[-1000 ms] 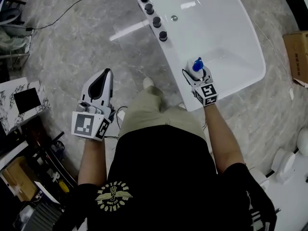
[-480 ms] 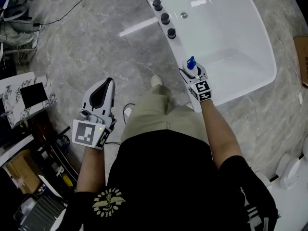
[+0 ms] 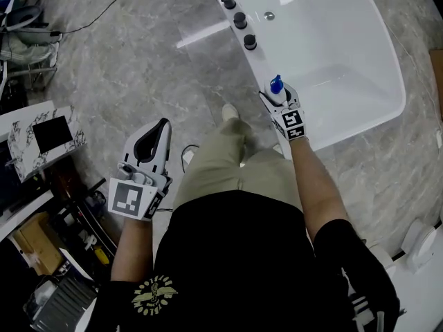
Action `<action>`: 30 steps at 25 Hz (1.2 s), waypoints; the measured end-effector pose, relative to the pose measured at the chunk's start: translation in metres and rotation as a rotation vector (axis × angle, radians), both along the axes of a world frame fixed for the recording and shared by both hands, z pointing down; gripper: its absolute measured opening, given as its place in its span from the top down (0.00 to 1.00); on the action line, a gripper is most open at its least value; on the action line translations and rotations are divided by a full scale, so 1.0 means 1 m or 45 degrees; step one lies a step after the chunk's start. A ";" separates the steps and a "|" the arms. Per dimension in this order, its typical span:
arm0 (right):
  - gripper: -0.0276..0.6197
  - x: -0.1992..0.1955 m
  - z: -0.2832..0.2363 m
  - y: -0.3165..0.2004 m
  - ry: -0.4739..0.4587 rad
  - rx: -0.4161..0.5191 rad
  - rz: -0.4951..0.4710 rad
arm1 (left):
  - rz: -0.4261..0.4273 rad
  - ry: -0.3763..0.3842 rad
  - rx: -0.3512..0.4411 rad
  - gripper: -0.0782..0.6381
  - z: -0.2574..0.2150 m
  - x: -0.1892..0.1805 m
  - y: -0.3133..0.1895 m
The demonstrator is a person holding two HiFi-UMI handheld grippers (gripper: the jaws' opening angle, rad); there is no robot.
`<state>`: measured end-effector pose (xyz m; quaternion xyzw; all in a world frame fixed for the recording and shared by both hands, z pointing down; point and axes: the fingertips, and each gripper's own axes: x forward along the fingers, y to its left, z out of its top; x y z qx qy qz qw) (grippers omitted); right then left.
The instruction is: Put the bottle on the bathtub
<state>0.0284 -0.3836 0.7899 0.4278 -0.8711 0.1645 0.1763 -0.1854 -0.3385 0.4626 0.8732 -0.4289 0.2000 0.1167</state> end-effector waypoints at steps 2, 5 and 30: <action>0.55 0.000 0.003 0.006 0.030 0.001 -0.018 | -0.010 -0.010 -0.012 0.88 0.002 0.000 0.004; 0.55 0.001 0.010 0.017 0.095 -0.027 -0.064 | -0.001 0.009 0.002 0.88 0.001 0.003 0.008; 0.54 0.074 -0.010 0.098 0.235 -0.273 -0.174 | -0.011 0.093 0.153 0.88 -0.070 0.044 -0.009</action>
